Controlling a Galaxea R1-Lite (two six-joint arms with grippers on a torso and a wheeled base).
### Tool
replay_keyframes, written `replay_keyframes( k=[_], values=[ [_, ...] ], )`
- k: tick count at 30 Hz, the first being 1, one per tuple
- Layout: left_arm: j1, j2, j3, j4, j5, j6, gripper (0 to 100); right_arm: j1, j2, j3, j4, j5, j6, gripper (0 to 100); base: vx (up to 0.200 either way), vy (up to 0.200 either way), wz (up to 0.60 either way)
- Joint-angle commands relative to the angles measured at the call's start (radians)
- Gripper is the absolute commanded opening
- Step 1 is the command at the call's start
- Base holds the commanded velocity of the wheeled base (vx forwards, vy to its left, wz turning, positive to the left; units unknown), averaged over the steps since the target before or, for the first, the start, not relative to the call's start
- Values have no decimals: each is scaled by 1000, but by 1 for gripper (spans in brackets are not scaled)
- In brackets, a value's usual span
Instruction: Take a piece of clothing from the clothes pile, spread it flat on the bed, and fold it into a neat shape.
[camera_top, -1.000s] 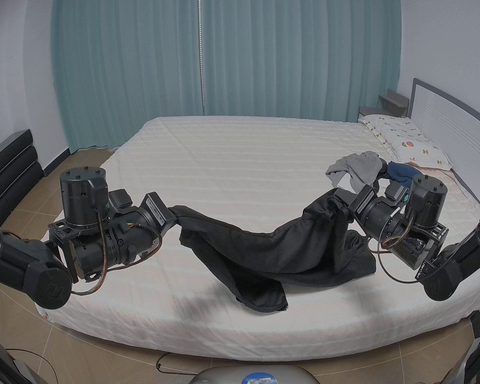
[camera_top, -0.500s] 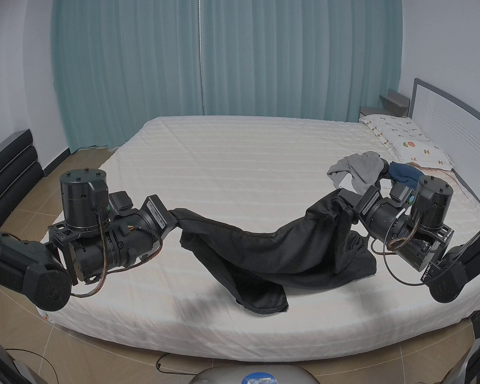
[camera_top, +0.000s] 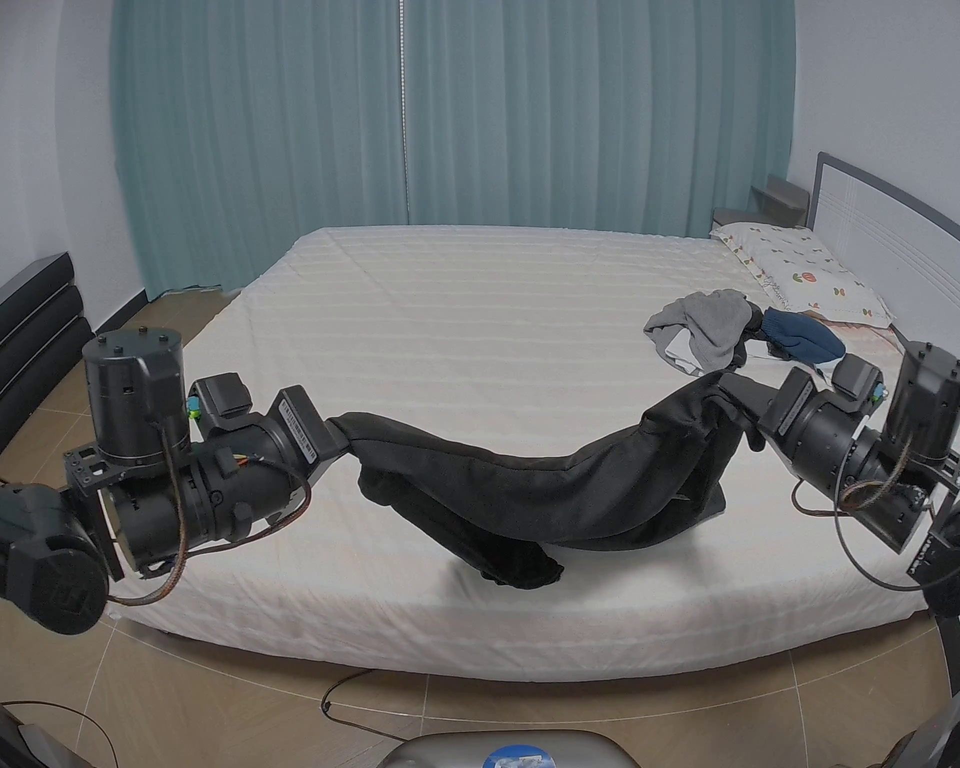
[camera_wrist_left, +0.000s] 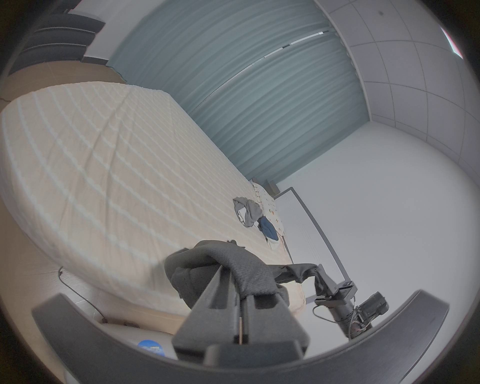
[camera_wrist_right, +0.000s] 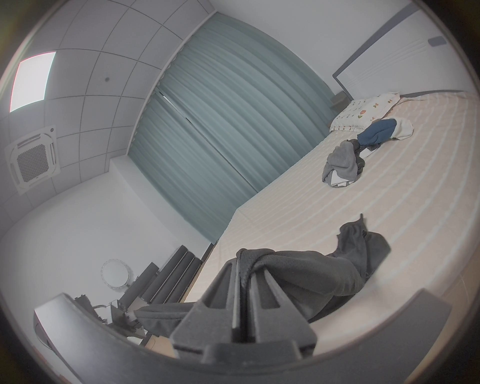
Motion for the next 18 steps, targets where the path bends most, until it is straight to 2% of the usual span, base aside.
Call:
replay_keyframes(
  k=[1,2,5,6,7,9,12,13,14,16,18],
  values=[
    [-36,-197,-51,148,7,34,0,52,-279,-88,204,-26,-30,0,0,0,0],
    [-39,-243,-82,201,7,34,0,52,-328,-147,295,-36,-36,0,0,0,0],
    [-39,-300,-156,310,7,36,0,52,-382,-271,434,-62,-36,0,0,0,0],
    [-38,-301,-160,316,9,36,0,52,-384,-275,440,-64,-36,0,0,0,0],
    [-26,-311,-217,387,16,37,0,46,-407,-351,488,-73,-53,0,0,0,0],
    [-9,-305,-278,442,35,37,0,33,-411,-433,514,-67,-93,0,0,0,0],
    [17,-300,-367,508,45,37,0,-17,-364,-587,574,-58,-110,0,0,0,0],
    [17,-300,-367,508,45,37,0,-17,-364,-587,574,-58,-110,0,0,0,0],
    [40,-286,-430,545,45,45,0,-43,-304,-713,626,-56,-110,0,0,0,0],
    [50,-269,-465,563,45,50,0,-52,-267,-788,658,-58,-113,0,0,0,0],
    [80,-220,-554,617,45,53,0,-97,-161,-938,729,-56,-113,0,0,0,0]
  ],
)
